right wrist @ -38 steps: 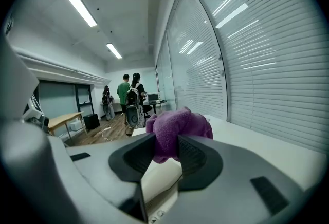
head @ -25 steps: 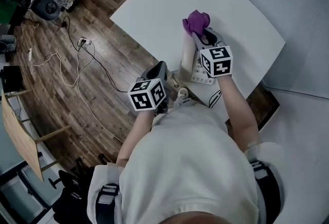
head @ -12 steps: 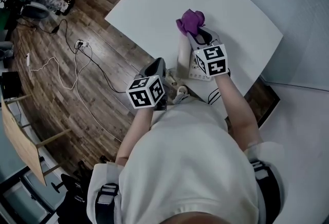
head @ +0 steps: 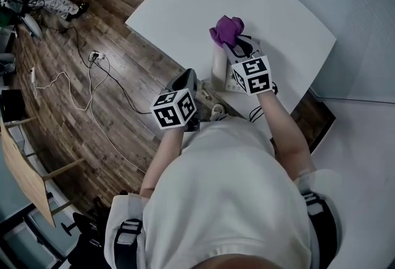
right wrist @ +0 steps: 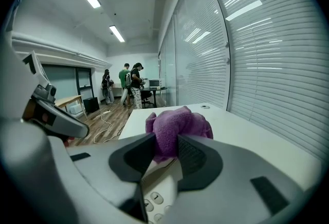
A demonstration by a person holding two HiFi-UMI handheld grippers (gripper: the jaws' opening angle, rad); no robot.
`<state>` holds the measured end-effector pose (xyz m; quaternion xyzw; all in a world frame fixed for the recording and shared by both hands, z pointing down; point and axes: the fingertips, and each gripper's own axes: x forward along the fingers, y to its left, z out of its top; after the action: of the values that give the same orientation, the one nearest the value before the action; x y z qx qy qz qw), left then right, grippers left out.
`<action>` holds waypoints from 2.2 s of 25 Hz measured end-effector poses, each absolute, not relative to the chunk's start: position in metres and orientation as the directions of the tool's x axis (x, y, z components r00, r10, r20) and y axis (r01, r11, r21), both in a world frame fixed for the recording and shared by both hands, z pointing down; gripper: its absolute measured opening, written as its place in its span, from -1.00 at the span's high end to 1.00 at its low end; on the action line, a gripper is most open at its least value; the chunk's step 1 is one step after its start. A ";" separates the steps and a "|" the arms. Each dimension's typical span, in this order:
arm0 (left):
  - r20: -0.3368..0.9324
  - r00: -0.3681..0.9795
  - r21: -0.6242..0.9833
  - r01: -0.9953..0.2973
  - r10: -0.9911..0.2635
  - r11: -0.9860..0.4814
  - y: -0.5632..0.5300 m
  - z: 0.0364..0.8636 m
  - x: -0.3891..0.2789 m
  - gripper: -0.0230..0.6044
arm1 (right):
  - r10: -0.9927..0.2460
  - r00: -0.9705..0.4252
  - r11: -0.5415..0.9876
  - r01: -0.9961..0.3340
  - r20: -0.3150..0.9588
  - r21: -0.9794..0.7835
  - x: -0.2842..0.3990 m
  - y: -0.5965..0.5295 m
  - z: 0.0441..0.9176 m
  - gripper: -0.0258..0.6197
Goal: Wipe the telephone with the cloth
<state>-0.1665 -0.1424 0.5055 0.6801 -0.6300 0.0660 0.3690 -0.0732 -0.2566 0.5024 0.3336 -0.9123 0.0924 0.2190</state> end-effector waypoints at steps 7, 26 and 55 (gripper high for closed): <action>0.550 0.221 0.418 -0.908 -0.805 0.036 -0.150 0.500 -0.163 0.86 | -0.552 -0.687 0.769 -0.639 0.473 -0.032 -0.072 -0.245 0.501 0.50; 0.526 0.265 0.414 -0.910 -0.808 -0.028 -0.126 0.500 -0.157 0.86 | -0.547 -0.679 0.759 -0.649 0.490 -0.054 -0.063 -0.177 0.516 0.50; 0.535 0.331 0.442 -0.894 -0.777 -0.076 -0.082 0.505 -0.143 0.86 | -0.517 -0.621 0.720 -0.688 0.589 -0.094 -0.053 -0.087 0.560 0.50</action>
<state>-0.1431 -0.0818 0.5048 0.7292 -0.5728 0.0796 0.3658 -0.0530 -0.0869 0.5602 0.3397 -0.8865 0.1575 0.2720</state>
